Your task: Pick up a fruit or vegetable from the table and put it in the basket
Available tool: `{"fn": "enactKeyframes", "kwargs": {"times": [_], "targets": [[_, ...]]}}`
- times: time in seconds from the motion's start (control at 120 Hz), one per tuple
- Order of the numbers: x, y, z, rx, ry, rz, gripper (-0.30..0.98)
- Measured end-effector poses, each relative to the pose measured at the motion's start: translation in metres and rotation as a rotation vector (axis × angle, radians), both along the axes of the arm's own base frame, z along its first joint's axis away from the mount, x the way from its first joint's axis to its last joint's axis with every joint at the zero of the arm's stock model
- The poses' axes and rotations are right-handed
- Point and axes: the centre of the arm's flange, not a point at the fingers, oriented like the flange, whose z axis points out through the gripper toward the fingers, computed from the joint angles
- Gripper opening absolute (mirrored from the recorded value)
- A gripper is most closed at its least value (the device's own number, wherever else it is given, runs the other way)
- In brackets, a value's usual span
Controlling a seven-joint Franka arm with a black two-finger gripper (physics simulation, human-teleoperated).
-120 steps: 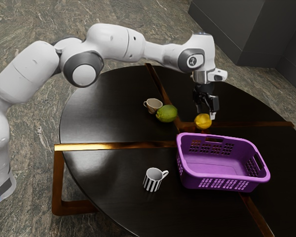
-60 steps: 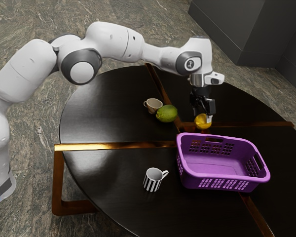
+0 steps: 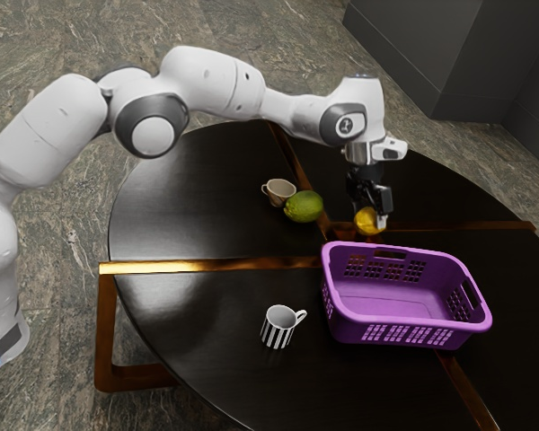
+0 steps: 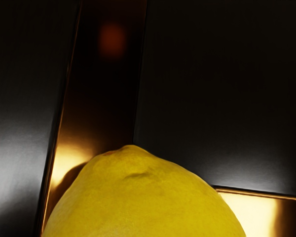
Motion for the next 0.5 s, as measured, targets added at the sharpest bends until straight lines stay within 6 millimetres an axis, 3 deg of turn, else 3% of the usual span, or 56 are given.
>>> {"fn": "enactKeyframes", "kwargs": {"times": [0.083, 0.275, 0.5], "targets": [[0.0008, 0.0002, -0.0006, -0.003, -0.005, 0.003, 0.64], [0.002, -0.0011, 0.0004, -0.003, -0.013, 0.013, 0.41], [0.0025, -0.0027, 0.0059, 0.013, -0.015, 0.033, 0.35]]}}
